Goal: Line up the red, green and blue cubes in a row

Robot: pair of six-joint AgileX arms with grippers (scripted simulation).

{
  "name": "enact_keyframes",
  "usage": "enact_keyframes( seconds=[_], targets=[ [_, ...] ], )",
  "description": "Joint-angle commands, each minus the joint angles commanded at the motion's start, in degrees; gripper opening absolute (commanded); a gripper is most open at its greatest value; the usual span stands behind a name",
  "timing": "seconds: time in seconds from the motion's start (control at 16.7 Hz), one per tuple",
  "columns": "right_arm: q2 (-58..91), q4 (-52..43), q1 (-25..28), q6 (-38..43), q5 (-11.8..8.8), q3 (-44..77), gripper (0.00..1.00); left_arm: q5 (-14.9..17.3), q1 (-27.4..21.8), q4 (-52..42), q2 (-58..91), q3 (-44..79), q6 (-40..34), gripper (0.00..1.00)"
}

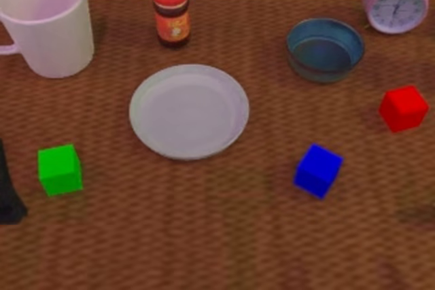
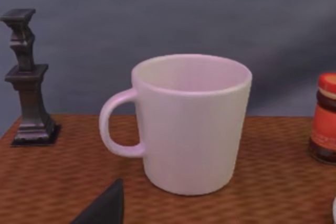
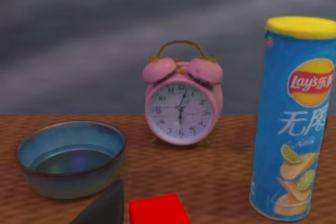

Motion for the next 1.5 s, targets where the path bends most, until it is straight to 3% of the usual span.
enact_keyframes(
  seconds=[0.3,0.54,1.5],
  targets=[
    [3.52,-2.24,0.09,-0.35,0.07,3.49,1.00,0.00,0.00,0.00,0.00,0.00,0.00,1.00],
    [16.70,-10.34,0.66,-1.68,0.08,16.22,1.00,0.00,0.00,0.00,0.00,0.00,0.00,1.00],
    [115.33,-63.07,4.16,-10.09,0.20,97.03,1.00,0.00,0.00,0.00,0.00,0.00,0.00,1.00]
  ],
)
